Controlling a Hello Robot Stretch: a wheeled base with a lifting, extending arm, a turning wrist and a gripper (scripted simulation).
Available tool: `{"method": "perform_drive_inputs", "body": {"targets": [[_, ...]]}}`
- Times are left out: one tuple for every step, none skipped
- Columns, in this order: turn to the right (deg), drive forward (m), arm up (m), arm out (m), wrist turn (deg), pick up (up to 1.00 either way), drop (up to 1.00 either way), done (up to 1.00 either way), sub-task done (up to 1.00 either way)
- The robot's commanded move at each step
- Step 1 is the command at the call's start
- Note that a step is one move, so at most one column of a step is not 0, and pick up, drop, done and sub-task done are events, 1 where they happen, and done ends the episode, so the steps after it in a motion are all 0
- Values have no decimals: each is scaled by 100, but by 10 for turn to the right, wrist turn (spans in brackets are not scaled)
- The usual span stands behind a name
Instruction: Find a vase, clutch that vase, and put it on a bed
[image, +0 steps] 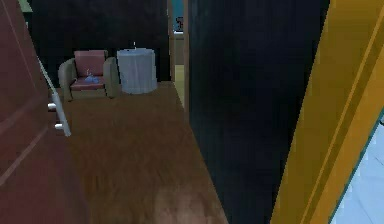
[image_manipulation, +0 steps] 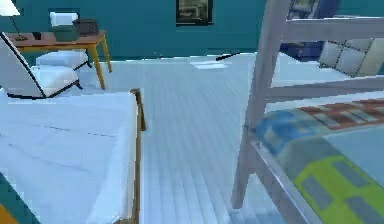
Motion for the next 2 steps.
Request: {"method": "perform_drive_inputs", "body": {"targets": [[0, 60, 0, 0, 0, 0, 0, 0, 0], [-120, 0, 0, 0, 0, 0, 0, 0, 0]]}}
